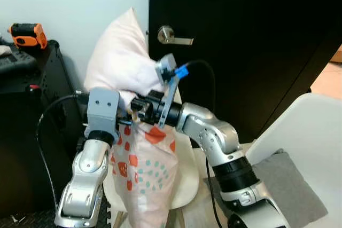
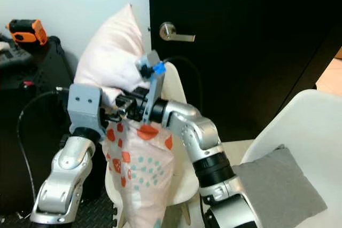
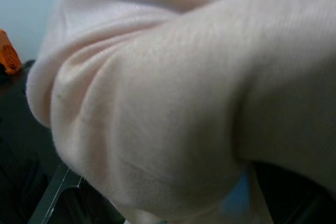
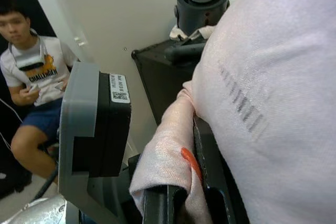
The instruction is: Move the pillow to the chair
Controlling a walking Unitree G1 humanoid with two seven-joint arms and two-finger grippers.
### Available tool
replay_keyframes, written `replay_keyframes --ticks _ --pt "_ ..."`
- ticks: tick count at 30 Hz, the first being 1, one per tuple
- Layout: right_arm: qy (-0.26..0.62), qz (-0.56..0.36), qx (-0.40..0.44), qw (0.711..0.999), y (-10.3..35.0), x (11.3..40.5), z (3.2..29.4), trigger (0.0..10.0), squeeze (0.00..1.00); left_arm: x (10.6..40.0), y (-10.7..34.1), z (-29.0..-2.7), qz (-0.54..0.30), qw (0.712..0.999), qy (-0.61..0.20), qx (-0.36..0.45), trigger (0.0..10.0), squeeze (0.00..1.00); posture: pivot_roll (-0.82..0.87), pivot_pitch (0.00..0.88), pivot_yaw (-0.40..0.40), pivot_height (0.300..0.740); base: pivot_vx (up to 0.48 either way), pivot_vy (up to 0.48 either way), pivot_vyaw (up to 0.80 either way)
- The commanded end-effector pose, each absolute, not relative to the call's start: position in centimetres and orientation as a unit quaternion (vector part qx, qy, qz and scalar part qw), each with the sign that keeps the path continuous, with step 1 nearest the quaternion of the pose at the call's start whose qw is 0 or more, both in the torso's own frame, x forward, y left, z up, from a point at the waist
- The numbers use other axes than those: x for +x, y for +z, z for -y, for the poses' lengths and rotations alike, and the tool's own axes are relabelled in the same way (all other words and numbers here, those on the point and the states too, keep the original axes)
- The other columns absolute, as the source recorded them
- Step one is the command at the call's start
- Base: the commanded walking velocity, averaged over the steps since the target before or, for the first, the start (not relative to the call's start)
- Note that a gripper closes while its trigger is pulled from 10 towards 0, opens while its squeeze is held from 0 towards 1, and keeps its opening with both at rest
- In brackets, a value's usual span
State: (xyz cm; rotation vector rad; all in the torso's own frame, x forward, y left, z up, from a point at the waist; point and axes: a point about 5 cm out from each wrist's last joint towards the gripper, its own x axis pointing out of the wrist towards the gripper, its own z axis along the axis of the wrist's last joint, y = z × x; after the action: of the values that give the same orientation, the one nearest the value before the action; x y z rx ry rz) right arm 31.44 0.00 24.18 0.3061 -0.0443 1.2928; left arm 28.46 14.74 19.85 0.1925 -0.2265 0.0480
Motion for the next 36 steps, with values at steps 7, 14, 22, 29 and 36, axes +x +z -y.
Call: replay_keyframes --ticks 7,14,22,29,36 --pt "0.661 0.062 0.173 0.728 26.9 30.5 -2.6 10.0 0.00 28.5 25.7 -16.5 0.218 0.952 0.111 0.183 10.0 0.00 0.06 0.000 -0.103 0.604 0.000 0.000 0.00" --pt "0.595 0.075 0.226 0.768 28.5 32.7 -2.9 10.0 0.00 27.6 28.8 -16.4 0.279 0.919 0.146 0.236 10.0 0.00 0.07 0.000 -0.106 0.579 0.000 0.000 0.00" --pt "0.442 0.021 0.168 0.881 24.9 36.0 -1.9 10.0 0.00 27.8 27.5 -15.9 0.261 0.919 0.136 0.262 10.0 0.00 0.06 0.000 -0.107 0.559 0.000 0.000 0.00" --pt "0.289 -0.014 -0.012 0.957 21.3 38.4 1.5 10.0 0.00 28.1 25.0 -15.5 0.218 0.932 0.116 0.266 10.0 0.00 0.06 0.000 -0.102 0.544 0.000 0.000 0.00" --pt "0.307 -0.059 -0.122 0.942 19.0 38.7 2.2 10.0 0.00 28.1 24.4 -15.6 0.203 0.937 0.112 0.262 10.0 0.00 0.06 0.000 -0.105 0.544 0.000 0.000 0.00"
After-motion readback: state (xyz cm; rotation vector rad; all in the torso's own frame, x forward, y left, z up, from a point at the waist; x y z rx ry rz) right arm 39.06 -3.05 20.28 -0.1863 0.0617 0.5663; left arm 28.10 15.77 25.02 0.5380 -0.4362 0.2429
